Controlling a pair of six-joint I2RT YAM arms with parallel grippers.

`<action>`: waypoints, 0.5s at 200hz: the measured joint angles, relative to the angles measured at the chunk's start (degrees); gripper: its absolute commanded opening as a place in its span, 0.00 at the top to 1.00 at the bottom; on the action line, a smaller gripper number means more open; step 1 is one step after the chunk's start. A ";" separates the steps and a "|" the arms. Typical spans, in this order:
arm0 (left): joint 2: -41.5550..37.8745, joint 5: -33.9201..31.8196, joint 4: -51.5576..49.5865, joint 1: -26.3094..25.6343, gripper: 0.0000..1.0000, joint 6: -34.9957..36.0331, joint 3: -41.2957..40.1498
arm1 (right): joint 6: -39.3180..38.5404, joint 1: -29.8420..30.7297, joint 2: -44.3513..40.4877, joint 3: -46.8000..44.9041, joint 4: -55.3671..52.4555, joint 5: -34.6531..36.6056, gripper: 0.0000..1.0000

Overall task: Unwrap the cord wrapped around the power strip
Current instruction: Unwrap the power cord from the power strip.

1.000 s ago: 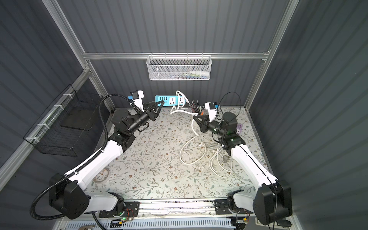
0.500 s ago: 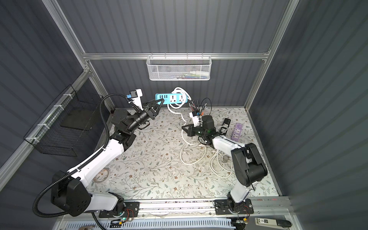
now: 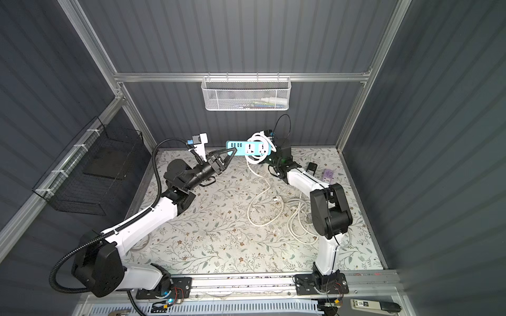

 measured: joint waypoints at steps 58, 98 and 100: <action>0.35 0.31 1.81 -1.27 1.00 -2.45 -4.20 | -1.49 -4.96 0.17 7.04 -3.76 -0.31 1.00; 0.35 0.28 1.86 -1.31 1.00 -2.99 -7.04 | -2.16 -8.44 -3.74 7.78 -6.97 -0.76 1.00; 0.35 0.31 1.86 -1.31 1.00 -2.99 -7.21 | -2.14 -8.63 -4.02 7.78 -7.13 -0.81 1.00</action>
